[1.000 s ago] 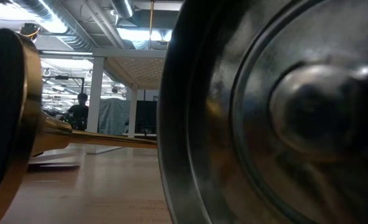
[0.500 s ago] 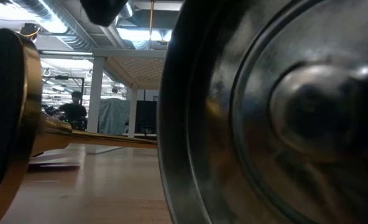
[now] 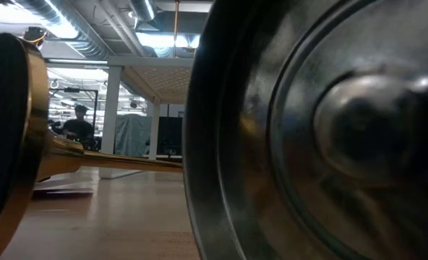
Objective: Pick & Place candle stick holders
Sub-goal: Put the left big silver scented candle on the shelf
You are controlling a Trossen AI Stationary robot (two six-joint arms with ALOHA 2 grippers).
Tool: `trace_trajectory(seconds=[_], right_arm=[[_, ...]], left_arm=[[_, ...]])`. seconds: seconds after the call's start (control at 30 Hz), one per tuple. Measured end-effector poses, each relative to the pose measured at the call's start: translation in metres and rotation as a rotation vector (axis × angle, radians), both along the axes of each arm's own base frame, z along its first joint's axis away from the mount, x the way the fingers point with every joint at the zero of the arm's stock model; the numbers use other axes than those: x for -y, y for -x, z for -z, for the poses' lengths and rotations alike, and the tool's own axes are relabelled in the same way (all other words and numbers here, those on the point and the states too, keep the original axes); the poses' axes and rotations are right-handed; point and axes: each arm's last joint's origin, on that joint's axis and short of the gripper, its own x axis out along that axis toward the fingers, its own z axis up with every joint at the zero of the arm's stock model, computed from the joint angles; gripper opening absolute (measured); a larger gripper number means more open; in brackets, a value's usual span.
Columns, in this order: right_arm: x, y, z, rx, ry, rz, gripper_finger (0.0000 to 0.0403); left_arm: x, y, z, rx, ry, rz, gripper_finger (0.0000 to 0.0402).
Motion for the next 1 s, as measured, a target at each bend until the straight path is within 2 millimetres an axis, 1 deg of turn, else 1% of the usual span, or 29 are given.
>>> trace_trajectory(seconds=[0.17, 0.23, 0.33, 0.47, 0.6, 0.73, 0.9, 1.0], right_arm=[[0.000, 0.000, -0.001, 0.008, -0.004, 0.001, 0.0005], [0.000, 0.000, -0.001, 0.013, -0.006, 0.001, 0.0005], [0.000, 0.000, -0.002, 0.017, -0.009, 0.001, 0.0005], [0.000, 0.000, -0.002, 0.018, -0.009, 0.004, 0.0005], [0.000, 0.000, -0.002, 0.018, -0.009, 0.004, 0.0005], [0.000, 0.000, -0.002, 0.018, -0.009, 0.003, 0.0005], [0.000, 0.000, -0.002, 0.018, -0.009, 0.003, 0.0005], [0.000, 0.000, -0.002, 0.018, -0.010, 0.003, 0.0005]], left_arm=[[0.002, 0.011, 0.002, -0.146, 0.156, -0.107, 0.0080], [0.002, 0.014, 0.004, -0.187, 0.186, -0.141, 0.0079], [0.002, 0.018, 0.007, -0.265, 0.238, -0.177, 0.0085], [-0.001, 0.027, 0.013, -0.379, 0.248, -0.252, 0.0100], [-0.008, 0.036, 0.020, -0.496, 0.239, -0.366, 0.0123], [-0.011, 0.041, 0.029, -0.574, 0.258, -0.428, 0.0156], [-0.010, 0.034, 0.046, -0.656, 0.256, -0.457, 0.0202], [-0.012, 0.028, 0.057, -0.701, 0.231, -0.444, 0.0229]])
